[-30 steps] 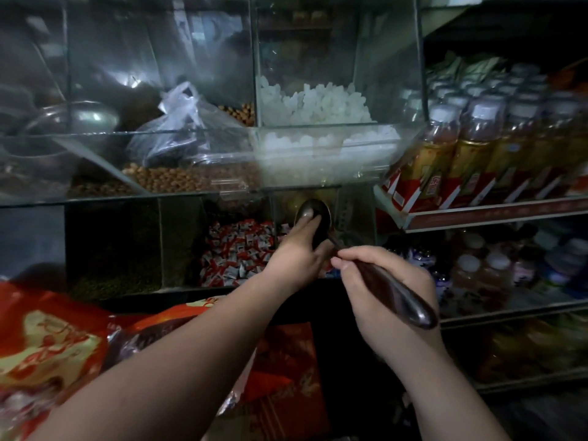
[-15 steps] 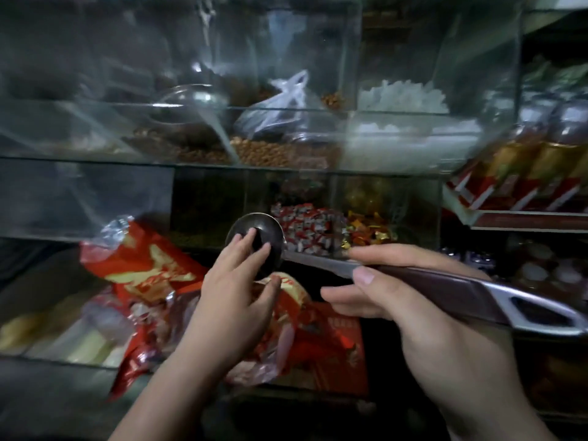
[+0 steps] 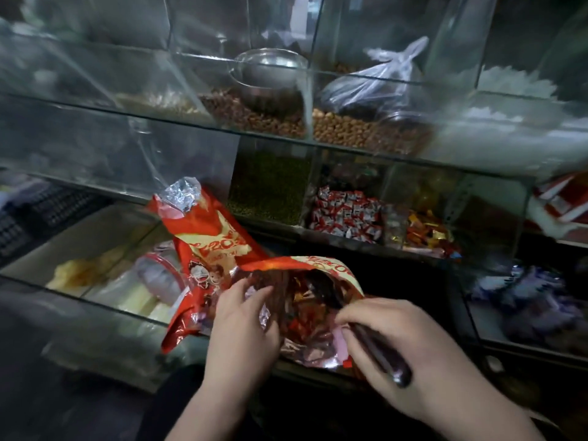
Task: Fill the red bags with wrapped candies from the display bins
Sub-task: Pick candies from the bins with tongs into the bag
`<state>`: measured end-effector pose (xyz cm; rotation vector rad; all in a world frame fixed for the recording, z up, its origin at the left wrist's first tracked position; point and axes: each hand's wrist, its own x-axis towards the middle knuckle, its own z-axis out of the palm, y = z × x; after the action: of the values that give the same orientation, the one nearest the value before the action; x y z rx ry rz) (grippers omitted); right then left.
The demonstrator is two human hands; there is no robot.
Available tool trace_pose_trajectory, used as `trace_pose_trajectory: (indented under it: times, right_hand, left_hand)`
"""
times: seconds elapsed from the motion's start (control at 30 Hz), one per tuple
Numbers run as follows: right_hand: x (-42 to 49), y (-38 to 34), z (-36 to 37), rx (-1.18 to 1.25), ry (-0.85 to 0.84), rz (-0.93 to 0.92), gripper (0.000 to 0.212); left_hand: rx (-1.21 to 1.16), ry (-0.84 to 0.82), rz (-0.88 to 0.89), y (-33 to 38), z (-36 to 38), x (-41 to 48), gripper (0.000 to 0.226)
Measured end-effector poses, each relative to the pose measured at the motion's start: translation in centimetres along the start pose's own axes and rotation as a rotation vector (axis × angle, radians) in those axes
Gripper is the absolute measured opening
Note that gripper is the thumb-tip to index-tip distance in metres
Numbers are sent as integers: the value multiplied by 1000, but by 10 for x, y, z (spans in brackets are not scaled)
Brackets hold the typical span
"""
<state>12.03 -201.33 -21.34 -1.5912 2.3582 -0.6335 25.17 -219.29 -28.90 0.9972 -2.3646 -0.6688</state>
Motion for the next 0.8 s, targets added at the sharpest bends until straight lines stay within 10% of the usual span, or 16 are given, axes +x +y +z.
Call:
trace_pose_trajectory:
  times: [0.2,0.47,0.8]
  right_hand:
    - [27,2,6,-121,-65,1,33]
    - [48,25,26,-233,-61,111,31]
    - [72,36,27,399,290,560,26]
  left_hand:
    - [-64,234,-16,-5,2,5,64]
    - [-220,-31,-77,-2,33,0,86]
    - [-203,-89,-42,6,46,-6,99]
